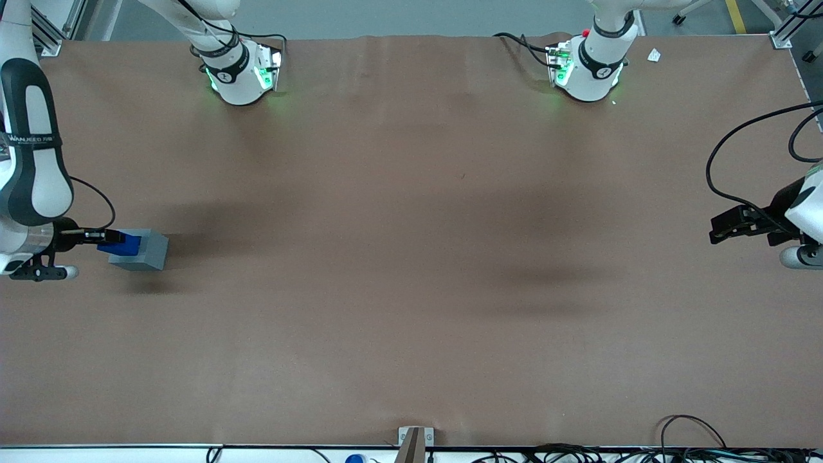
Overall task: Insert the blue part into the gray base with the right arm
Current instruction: 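Lower the blue block into the gray base's socket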
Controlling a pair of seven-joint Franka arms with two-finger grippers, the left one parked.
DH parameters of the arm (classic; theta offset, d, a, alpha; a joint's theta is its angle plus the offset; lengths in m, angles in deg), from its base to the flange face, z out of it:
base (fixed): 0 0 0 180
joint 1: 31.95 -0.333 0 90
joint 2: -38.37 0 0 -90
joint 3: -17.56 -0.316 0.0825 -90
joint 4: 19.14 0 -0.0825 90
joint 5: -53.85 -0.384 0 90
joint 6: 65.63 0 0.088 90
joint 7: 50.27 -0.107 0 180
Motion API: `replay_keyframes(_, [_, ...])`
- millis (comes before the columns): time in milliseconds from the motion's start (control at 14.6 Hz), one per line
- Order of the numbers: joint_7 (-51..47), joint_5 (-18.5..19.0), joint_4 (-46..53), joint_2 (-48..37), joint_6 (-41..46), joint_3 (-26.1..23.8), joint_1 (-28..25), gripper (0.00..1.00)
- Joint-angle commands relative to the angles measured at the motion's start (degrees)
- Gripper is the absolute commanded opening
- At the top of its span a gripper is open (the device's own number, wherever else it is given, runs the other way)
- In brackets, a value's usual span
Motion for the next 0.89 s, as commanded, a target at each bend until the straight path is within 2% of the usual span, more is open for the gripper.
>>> replay_keyframes(0, [0.93, -0.95, -1.69, -0.02, -0.32, -0.89, 1.21, 0.11])
replay_keyframes(822, [0.85, -0.86, -1.6, -0.02, 0.12, -0.89, 0.85, 0.11])
